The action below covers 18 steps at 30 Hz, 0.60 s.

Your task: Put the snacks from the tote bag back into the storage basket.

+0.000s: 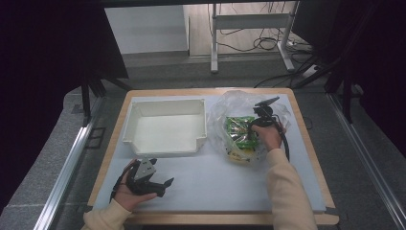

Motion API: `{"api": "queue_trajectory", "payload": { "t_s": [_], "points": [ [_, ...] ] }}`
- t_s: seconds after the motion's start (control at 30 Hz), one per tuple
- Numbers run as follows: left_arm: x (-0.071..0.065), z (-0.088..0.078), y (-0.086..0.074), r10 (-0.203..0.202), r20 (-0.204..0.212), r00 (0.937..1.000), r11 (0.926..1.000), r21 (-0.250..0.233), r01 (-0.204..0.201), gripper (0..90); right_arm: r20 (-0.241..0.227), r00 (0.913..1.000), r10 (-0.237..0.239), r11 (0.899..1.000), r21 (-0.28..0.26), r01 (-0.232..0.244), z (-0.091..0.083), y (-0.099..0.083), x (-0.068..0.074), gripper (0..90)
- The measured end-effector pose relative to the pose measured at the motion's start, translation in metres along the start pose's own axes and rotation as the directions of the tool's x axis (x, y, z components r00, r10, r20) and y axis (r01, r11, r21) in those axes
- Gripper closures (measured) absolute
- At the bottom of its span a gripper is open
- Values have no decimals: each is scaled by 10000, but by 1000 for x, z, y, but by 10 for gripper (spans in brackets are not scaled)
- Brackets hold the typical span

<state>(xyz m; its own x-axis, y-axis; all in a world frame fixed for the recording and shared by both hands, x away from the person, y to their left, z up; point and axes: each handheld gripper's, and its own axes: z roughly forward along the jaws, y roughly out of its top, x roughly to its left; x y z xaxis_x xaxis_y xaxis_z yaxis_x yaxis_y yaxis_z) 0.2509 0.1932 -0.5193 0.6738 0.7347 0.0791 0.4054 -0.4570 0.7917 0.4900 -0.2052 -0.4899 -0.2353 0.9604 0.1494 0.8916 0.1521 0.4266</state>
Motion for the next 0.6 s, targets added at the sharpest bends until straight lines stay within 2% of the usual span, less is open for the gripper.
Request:
{"api": "queue_trajectory", "payload": {
  "t_s": [0.23,0.6],
  "points": [
    [-1,0,0,16,-6,10000,10000,-50,-16,89,378,9985,393,9992,-47,-392,2,-2,7,785],
    [0,-2,0,-41,-14,10000,9999,-133,41,91,805,9961,356,9990,-287,-334,-2,-3,15,880]
  ]
}}
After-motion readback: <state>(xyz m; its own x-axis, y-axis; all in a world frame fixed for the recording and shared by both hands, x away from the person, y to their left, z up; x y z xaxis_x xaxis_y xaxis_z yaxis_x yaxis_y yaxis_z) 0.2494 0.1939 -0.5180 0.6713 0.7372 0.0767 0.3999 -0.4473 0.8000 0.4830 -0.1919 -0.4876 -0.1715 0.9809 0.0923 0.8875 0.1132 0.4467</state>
